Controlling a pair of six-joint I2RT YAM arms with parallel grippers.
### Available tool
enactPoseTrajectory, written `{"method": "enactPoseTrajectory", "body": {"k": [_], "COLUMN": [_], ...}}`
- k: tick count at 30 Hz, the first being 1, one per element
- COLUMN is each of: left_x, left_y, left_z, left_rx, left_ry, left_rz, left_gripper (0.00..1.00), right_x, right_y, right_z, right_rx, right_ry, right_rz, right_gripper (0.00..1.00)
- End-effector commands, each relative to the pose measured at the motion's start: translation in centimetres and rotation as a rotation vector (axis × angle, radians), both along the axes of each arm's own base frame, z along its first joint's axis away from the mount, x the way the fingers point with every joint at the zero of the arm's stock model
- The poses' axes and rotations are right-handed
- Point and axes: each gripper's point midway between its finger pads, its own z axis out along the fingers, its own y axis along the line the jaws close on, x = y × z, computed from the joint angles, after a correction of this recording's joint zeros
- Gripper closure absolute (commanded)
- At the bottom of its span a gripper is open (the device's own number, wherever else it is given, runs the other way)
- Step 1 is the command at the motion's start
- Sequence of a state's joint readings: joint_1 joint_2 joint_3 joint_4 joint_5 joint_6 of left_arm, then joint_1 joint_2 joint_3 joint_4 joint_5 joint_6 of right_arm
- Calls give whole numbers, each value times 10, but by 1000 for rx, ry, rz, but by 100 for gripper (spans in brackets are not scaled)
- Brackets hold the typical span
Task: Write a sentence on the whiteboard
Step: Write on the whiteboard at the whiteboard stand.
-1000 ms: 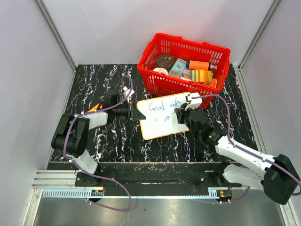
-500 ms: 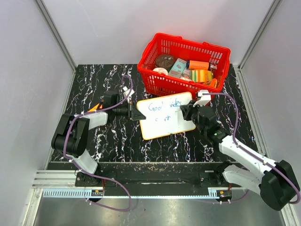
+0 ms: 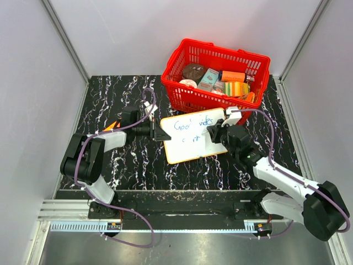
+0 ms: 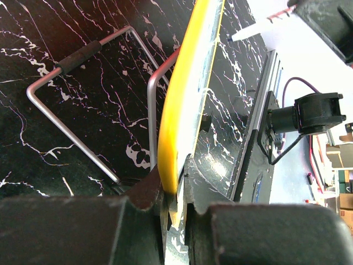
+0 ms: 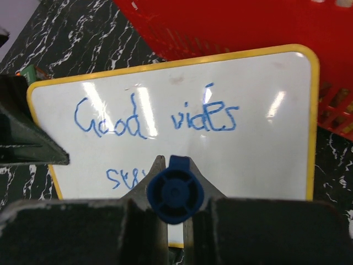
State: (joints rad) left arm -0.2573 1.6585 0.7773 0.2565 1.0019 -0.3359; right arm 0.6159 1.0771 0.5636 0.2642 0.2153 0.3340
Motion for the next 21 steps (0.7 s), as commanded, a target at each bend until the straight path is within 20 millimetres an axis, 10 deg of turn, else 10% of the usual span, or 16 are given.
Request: {"method": "enactPoseTrajectory", "body": {"k": [1,21], "left_x": [9,9], "left_y": [8,8], "left_z": [-39,-40], "left_rx": [149,150], "left_ry": [-39,-39], "left_rz": [55,55], "left_gripper": [100,100], "right_x": [-4,3], "right_y": [11,9], "right_z": [15,0], "right_rx": [-20,-74], "right_ry": [-82,-71], "right_rz": [-3,-53], "right_gripper": [100,100]}}
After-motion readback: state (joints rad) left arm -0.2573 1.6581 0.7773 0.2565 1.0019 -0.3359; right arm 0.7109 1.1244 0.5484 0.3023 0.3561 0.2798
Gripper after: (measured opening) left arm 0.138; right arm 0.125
